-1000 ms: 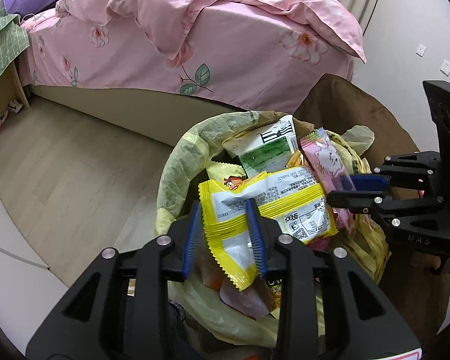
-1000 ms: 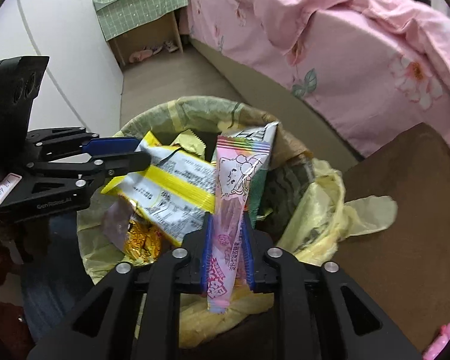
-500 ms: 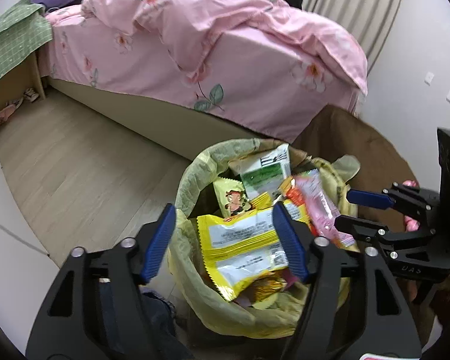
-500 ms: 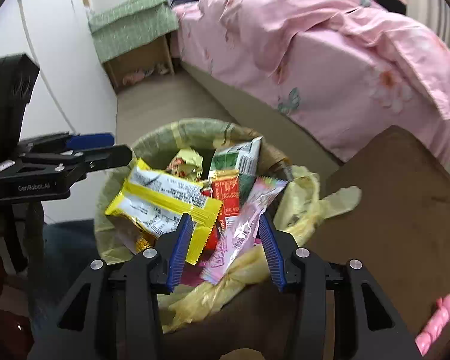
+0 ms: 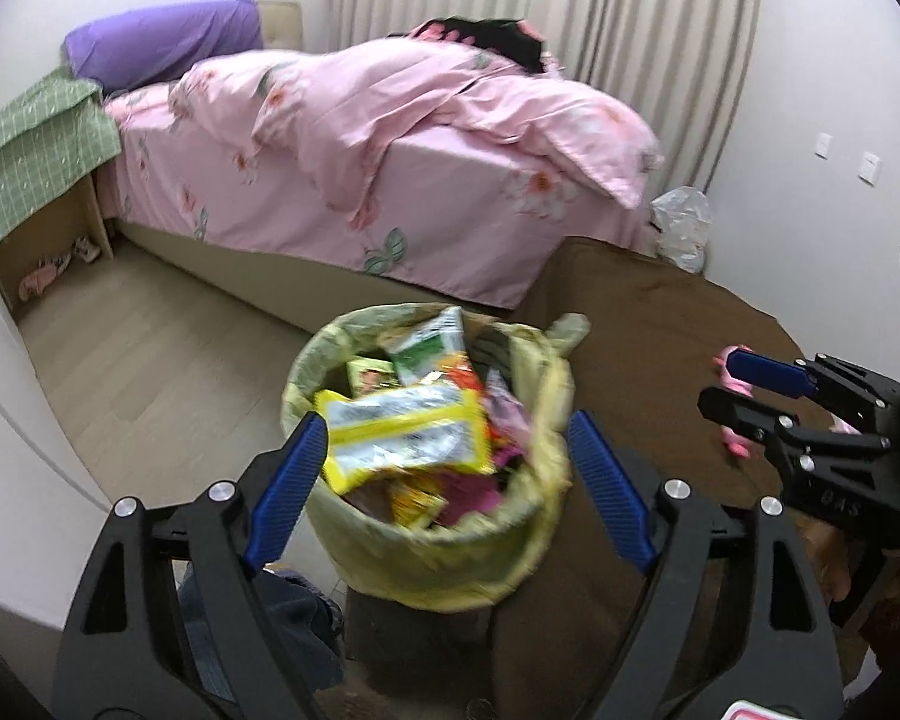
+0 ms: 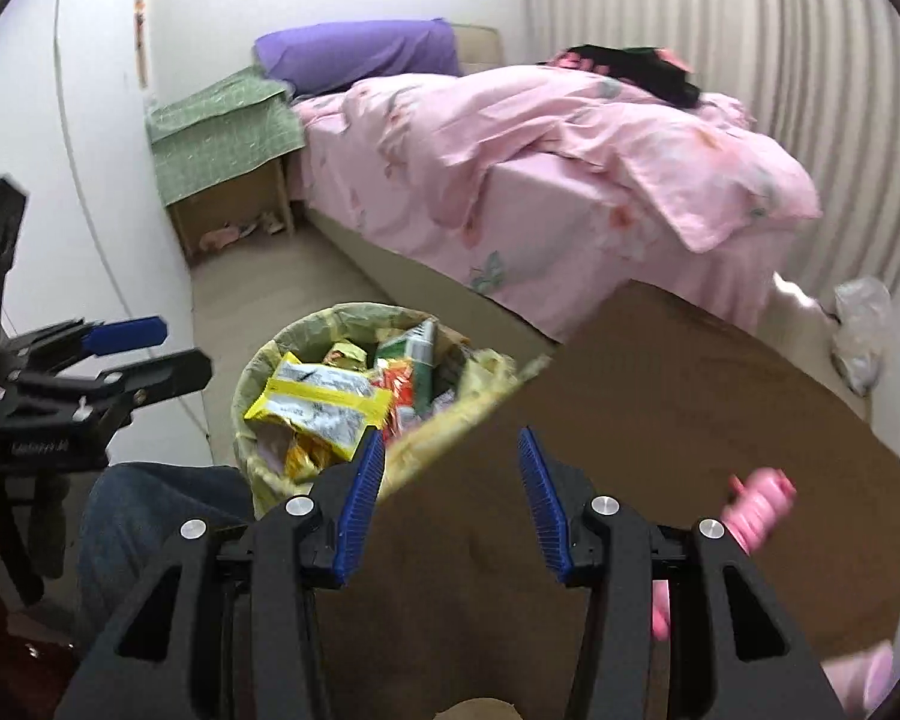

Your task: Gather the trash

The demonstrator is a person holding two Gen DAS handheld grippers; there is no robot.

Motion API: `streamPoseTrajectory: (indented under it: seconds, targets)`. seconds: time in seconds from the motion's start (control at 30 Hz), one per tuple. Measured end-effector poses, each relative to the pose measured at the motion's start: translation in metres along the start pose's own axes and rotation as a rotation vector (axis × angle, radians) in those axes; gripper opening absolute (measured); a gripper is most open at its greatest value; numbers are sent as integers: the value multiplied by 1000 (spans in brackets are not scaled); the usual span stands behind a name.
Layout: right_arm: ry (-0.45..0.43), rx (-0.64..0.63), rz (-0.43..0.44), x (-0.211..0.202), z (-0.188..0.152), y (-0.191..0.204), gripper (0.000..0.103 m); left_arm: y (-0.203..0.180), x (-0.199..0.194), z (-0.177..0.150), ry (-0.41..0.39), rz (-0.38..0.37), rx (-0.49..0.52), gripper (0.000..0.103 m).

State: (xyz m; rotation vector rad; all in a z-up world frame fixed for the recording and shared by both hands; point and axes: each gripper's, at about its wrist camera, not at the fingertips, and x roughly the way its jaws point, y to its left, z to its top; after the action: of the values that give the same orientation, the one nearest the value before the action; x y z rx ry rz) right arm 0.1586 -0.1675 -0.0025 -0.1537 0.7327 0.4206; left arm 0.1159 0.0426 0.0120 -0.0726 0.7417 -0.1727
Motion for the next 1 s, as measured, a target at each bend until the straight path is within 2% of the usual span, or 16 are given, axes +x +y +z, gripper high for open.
streamPoseTrajectory:
  seconds: [0.13, 0.4, 0.53, 0.63, 1.0]
  targets:
    - [-12, 66, -52, -38, -22, -10, 44, -32, -24, -14, 4, -38, 34, 78]
    - [-33, 183, -174, -88, -63, -17, 44, -60, -47, -32, 43, -15, 28, 74]
    - [-32, 241, -185, -104, -81, -20, 44, -67, -56, -37, 51, 11, 41, 73]
    - [-37, 261, -195, -112, -89, -19, 44, -70, -62, -38, 39, 4, 48, 73]
    - [-48, 281, -190, -119, -91, -21, 44, -75, -65, -35, 29, 9, 56, 73]
